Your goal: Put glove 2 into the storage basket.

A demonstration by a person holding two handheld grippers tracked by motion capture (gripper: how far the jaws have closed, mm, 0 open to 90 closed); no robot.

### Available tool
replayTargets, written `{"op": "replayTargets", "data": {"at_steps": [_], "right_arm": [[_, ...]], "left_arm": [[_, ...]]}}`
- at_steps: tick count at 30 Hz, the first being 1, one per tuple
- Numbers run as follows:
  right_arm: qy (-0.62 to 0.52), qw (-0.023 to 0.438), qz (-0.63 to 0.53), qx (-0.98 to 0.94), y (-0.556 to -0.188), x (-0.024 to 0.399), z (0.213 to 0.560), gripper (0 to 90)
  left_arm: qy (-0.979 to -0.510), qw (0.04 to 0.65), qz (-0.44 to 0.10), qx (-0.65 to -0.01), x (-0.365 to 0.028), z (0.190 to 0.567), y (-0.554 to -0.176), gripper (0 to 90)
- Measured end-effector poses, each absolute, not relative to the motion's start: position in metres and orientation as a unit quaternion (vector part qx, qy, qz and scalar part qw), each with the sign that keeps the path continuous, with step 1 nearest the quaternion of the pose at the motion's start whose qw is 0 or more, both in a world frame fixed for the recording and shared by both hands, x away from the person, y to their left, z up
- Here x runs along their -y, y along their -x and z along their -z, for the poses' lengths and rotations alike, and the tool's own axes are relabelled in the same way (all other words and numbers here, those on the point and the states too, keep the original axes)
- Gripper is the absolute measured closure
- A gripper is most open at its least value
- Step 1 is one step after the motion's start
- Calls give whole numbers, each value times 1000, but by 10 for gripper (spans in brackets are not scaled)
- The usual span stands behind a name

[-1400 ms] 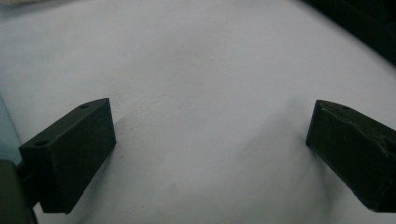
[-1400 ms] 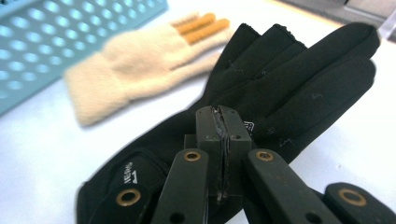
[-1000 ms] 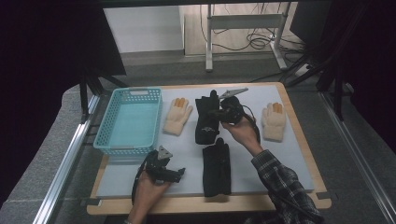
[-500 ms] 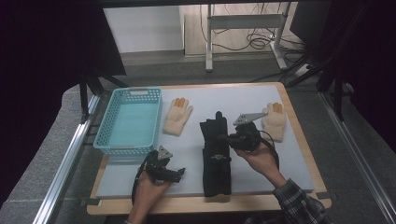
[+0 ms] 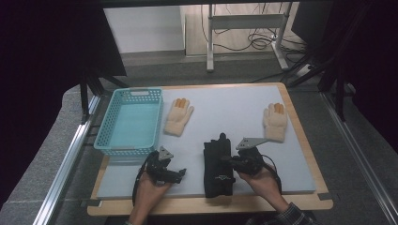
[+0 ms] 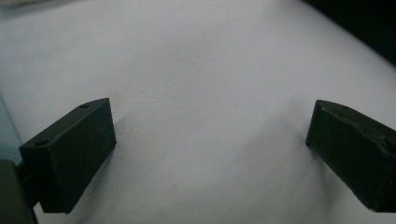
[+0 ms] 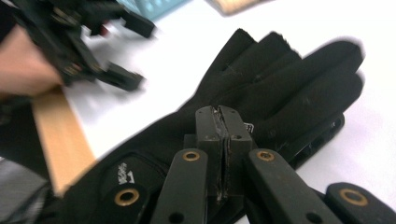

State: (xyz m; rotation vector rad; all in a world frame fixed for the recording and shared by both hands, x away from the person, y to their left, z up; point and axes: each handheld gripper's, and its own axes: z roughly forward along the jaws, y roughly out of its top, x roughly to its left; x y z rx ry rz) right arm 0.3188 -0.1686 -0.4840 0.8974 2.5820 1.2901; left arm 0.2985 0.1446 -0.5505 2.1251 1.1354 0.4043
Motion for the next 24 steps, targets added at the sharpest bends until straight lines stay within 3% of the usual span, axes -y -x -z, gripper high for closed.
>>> {"op": "replayTargets", "data": {"at_steps": [3, 6, 8, 12, 15, 21, 24], "right_arm": [[-303, 62, -415, -856, -319, 166, 500, 844], [-305, 62, -410, -857, -319, 165, 509, 654], [-303, 72, -412, -856, -319, 167, 506, 575], [-305, 93, -429, -845, -323, 183, 493, 534], [-309, 102, -429, -843, -325, 198, 489, 577], [-316, 62, -425, -846, -321, 222, 509, 846], [-310, 54, -417, -853, -314, 223, 519, 884]], "left_arm": [[-817, 342, -156, -437, -145, 551, -298, 15], [-817, 342, -156, -437, -145, 551, -298, 15], [-817, 342, -156, -437, -145, 551, -298, 15], [-817, 342, -155, -437, -145, 551, -299, 15], [-817, 342, -155, -437, -145, 550, -299, 15], [-815, 345, -153, -439, -145, 551, -299, 15], [-815, 346, -153, -439, -146, 550, -298, 25]]}}
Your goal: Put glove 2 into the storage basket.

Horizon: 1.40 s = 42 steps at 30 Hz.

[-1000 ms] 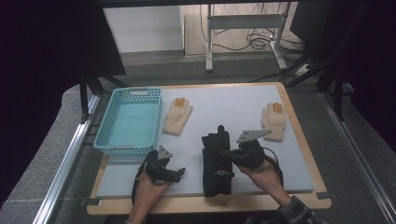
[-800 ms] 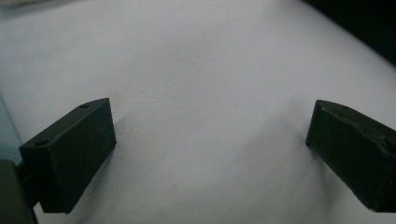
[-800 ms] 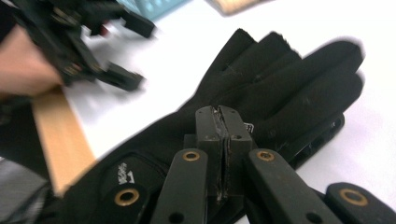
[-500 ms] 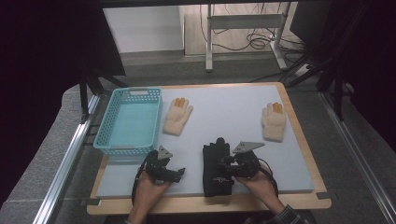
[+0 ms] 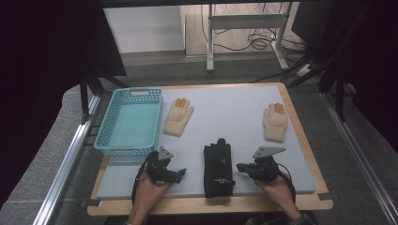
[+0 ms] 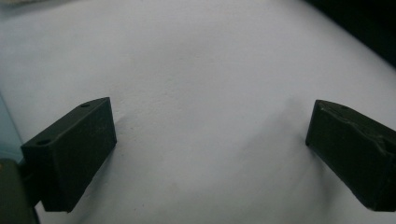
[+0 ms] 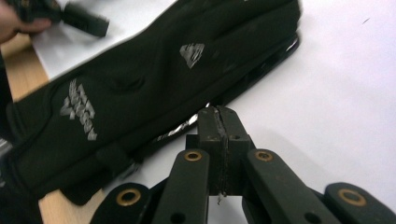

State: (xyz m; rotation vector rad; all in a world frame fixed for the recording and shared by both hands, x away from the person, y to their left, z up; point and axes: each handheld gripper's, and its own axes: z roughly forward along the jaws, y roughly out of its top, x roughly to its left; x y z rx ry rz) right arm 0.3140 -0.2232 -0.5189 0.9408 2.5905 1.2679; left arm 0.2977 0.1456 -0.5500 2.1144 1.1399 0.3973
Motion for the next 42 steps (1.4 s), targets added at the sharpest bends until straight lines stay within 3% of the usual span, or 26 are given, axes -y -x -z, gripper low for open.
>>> {"op": "replayTargets", "data": {"at_steps": [20, 42], "right_arm": [[-254, 33, -408, -876, -301, 178, 535, 879], [-241, 52, -404, -881, -322, 124, 537, 876]], "left_arm": [[-829, 348, -147, -412, -176, 551, -291, 42], [-834, 355, -140, -399, -181, 551, -292, 55]]}}
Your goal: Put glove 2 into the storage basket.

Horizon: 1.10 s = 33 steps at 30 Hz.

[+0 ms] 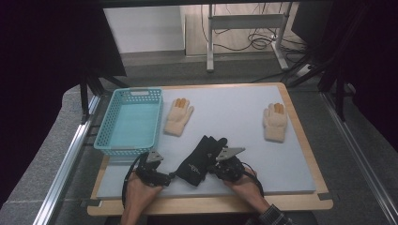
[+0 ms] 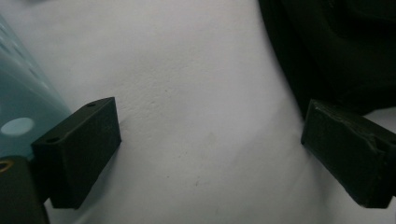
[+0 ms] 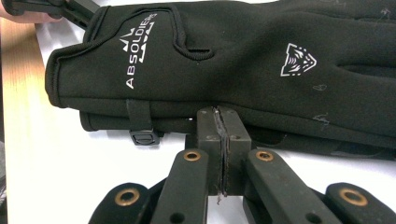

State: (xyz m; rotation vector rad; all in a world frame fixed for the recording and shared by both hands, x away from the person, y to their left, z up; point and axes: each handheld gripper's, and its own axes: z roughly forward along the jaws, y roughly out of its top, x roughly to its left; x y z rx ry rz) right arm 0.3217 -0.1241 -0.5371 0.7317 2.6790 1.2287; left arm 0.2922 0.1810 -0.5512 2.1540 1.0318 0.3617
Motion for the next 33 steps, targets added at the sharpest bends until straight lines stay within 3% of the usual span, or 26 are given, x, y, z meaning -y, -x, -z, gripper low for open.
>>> {"op": "replayTargets", "data": {"at_steps": [6, 12, 24, 33], "right_arm": [[-240, 50, -406, -880, -321, 129, 533, 828], [-265, 95, -415, -865, -326, 157, 520, 722], [-334, 170, -384, -844, -344, 227, 515, 366], [-361, 181, -349, -845, -351, 248, 531, 197]], "left_arm": [[-838, 354, -139, -392, -182, 551, -292, 66], [-838, 356, -135, -390, -183, 552, -292, 48], [-840, 356, -135, -388, -182, 552, -292, 38], [-840, 354, -137, -386, -182, 552, -292, 39]]}}
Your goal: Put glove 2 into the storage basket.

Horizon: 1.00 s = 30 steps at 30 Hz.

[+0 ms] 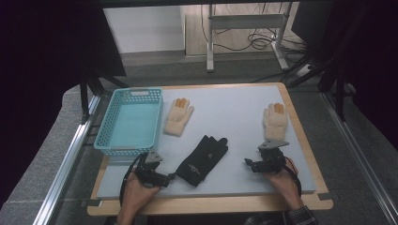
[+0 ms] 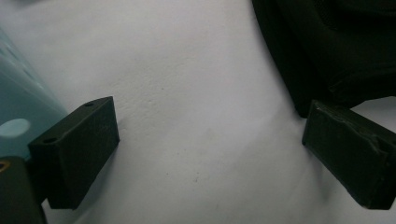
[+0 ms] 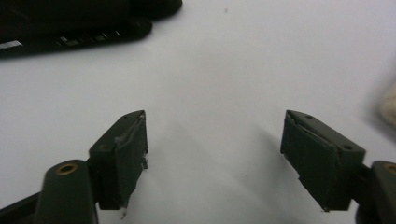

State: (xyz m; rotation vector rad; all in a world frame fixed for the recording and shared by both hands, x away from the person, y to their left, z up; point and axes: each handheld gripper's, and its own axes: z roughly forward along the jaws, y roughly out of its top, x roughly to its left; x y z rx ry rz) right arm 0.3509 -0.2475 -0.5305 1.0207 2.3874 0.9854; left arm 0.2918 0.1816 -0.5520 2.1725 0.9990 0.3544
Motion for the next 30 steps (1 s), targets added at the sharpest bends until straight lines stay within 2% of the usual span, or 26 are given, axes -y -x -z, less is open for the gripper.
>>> {"op": "replayTargets", "data": {"at_steps": [7, 12, 17, 30], "right_arm": [[-365, 182, -352, -842, -352, 248, 532, 177], [-365, 182, -351, -843, -352, 248, 532, 176], [-365, 182, -351, -843, -352, 248, 532, 176], [-364, 183, -351, -843, -352, 248, 532, 176]], "left_arm": [[-840, 356, -136, -387, -183, 551, -290, 51], [-834, 370, -106, -396, -188, 547, -287, 54], [-831, 377, -107, -395, -189, 535, -282, 45], [-834, 396, -91, -374, -155, 501, -282, 23]]}}
